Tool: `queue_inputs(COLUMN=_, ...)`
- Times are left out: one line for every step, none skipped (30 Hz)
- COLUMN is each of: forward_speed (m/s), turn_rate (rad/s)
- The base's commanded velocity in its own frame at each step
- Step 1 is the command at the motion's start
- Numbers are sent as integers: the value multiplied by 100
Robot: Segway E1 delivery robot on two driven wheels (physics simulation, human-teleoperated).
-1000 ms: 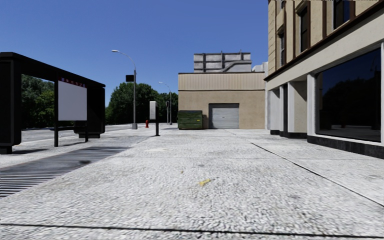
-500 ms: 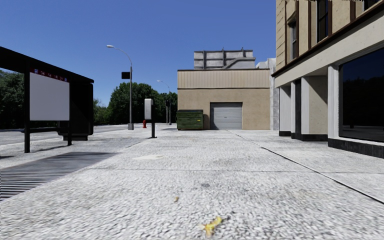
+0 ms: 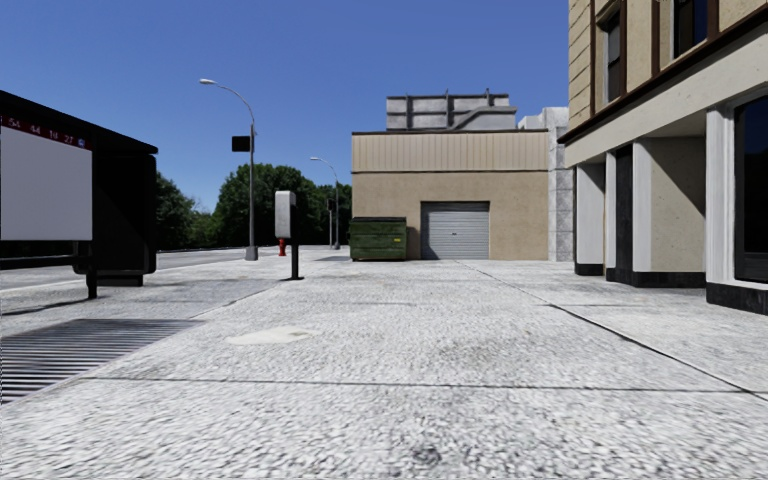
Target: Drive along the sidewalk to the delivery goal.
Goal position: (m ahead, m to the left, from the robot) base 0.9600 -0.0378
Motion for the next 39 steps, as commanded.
queue_inputs(forward_speed=117, turn_rate=-36)
queue_inputs(forward_speed=116, turn_rate=-37)
queue_inputs(forward_speed=116, turn_rate=-38)
queue_inputs(forward_speed=115, turn_rate=-38)
queue_inputs(forward_speed=115, turn_rate=-38)
queue_inputs(forward_speed=115, turn_rate=-38)
queue_inputs(forward_speed=115, turn_rate=-38)
queue_inputs(forward_speed=115, turn_rate=-38)
queue_inputs(forward_speed=115, turn_rate=-38)
queue_inputs(forward_speed=115, turn_rate=-35)
queue_inputs(forward_speed=115, turn_rate=0)
queue_inputs(forward_speed=115, turn_rate=0)
queue_inputs(forward_speed=115, turn_rate=0)
queue_inputs(forward_speed=106, turn_rate=0)
queue_inputs(forward_speed=87, turn_rate=0)
queue_inputs(forward_speed=60, turn_rate=0)
queue_inputs(forward_speed=60, turn_rate=0)
queue_inputs(forward_speed=24, turn_rate=0)
queue_inputs(forward_speed=0, turn_rate=0)
queue_inputs(forward_speed=0, turn_rate=0)
queue_inputs(forward_speed=0, turn_rate=0)
queue_inputs(forward_speed=0, turn_rate=0)
queue_inputs(forward_speed=0, turn_rate=0)
queue_inputs(forward_speed=0, turn_rate=0)
queue_inputs(forward_speed=0, turn_rate=0)
queue_inputs(forward_speed=0, turn_rate=0)
queue_inputs(forward_speed=0, turn_rate=0)
queue_inputs(forward_speed=0, turn_rate=0)
queue_inputs(forward_speed=0, turn_rate=0)
queue_inputs(forward_speed=0, turn_rate=0)
queue_inputs(forward_speed=0, turn_rate=0)
queue_inputs(forward_speed=0, turn_rate=0)
queue_inputs(forward_speed=0, turn_rate=0)
queue_inputs(forward_speed=0, turn_rate=0)
queue_inputs(forward_speed=0, turn_rate=0)
queue_inputs(forward_speed=0, turn_rate=0)
queue_inputs(forward_speed=0, turn_rate=0)
queue_inputs(forward_speed=0, turn_rate=0)
queue_inputs(forward_speed=0, turn_rate=0)
